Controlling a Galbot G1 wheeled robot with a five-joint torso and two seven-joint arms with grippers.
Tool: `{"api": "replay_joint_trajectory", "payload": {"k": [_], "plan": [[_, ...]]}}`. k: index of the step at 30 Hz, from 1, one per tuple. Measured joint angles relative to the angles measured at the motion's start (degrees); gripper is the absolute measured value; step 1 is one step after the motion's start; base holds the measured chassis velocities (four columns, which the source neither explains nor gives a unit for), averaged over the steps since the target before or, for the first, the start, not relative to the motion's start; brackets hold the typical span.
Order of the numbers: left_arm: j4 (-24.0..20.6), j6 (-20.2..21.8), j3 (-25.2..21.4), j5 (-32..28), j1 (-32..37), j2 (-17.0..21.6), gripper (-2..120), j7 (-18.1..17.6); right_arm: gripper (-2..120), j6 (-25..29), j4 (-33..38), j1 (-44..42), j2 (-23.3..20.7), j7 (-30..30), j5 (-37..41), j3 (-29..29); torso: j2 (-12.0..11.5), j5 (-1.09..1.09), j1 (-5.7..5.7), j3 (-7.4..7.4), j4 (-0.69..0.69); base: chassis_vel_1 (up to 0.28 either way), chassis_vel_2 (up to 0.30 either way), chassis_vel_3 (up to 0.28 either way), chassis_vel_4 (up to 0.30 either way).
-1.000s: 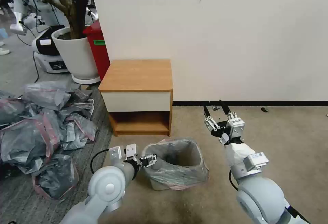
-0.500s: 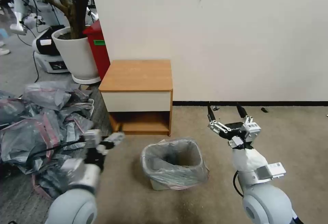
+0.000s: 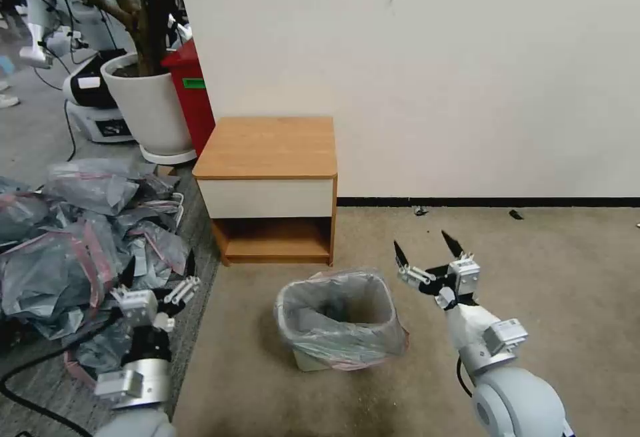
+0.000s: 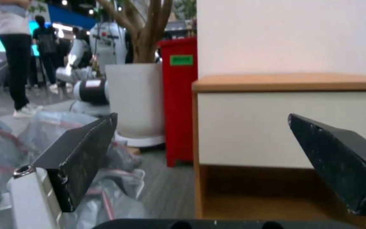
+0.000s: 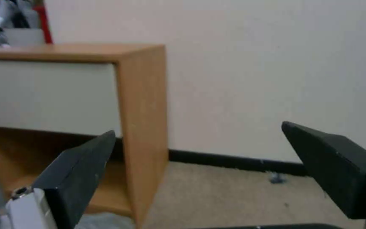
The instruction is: Pick up the garbage bag from the table and place it over the trash can.
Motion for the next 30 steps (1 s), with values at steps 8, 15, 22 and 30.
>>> {"api": "replay_joint_trajectory", "payload": {"k": [8, 15, 22, 30], "plan": [[3.5, -0.7, 1.7, 1.1, -2.0, -3.2, 100, 0.9, 100, 1.2, -3.0, 0.1, 2.6, 1.6, -2.3, 3.3, 0.0, 0.0, 0.0, 0.0, 0.0, 0.0, 0.0, 0.0, 0.0], [3.5, -0.5, 2.2, 1.8, -1.8, -4.2, 100, 1.3, 100, 0.8, -1.8, -0.8, 3.3, 1.8, -3.9, 3.8, 0.0, 0.0, 0.0, 0.0, 0.0, 0.0, 0.0, 0.0, 0.0], [3.5, -0.5, 2.3, 1.8, -1.7, -4.2, 100, 1.5, 100, 0.6, -1.6, -1.0, 3.4, 1.8, -4.3, 3.8, 0.0, 0.0, 0.0, 0.0, 0.0, 0.0, 0.0, 0.0, 0.0], [3.5, -0.4, 2.3, 1.8, -1.7, -4.1, 100, 1.5, 100, 0.6, -1.6, -1.0, 3.4, 1.9, -4.3, 3.7, 0.0, 0.0, 0.0, 0.0, 0.0, 0.0, 0.0, 0.0, 0.0]]}}
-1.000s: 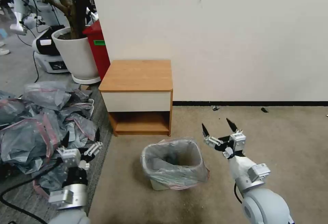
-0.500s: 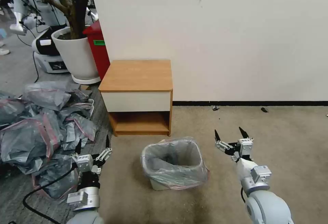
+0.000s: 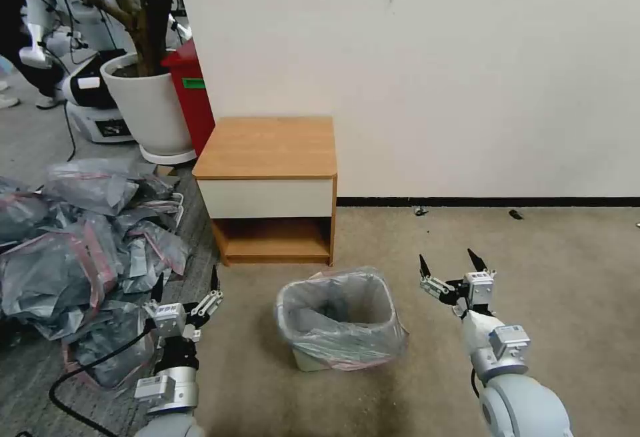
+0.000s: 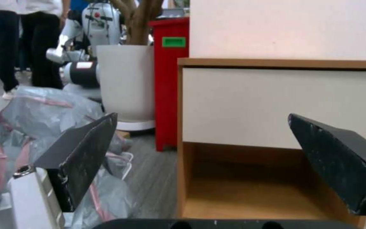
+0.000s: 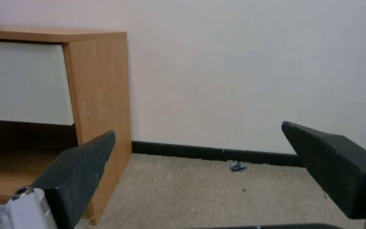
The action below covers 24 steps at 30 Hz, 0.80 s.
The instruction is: Pick up the garbage bag from the table and place it over the trash can.
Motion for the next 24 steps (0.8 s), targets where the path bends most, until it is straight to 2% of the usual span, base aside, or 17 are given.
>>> {"api": "replay_joint_trajectory", "payload": {"k": [24], "plan": [[-0.1, 0.1, 0.0, -0.1, 0.0, 0.1, 100, -0.1, 100, 0.0, 0.1, 0.0, -0.1, 0.1, 0.1, -0.1, 0.0, 0.0, 0.0, 0.0, 0.01, 0.0, 0.0, 0.0, 0.0]]}}
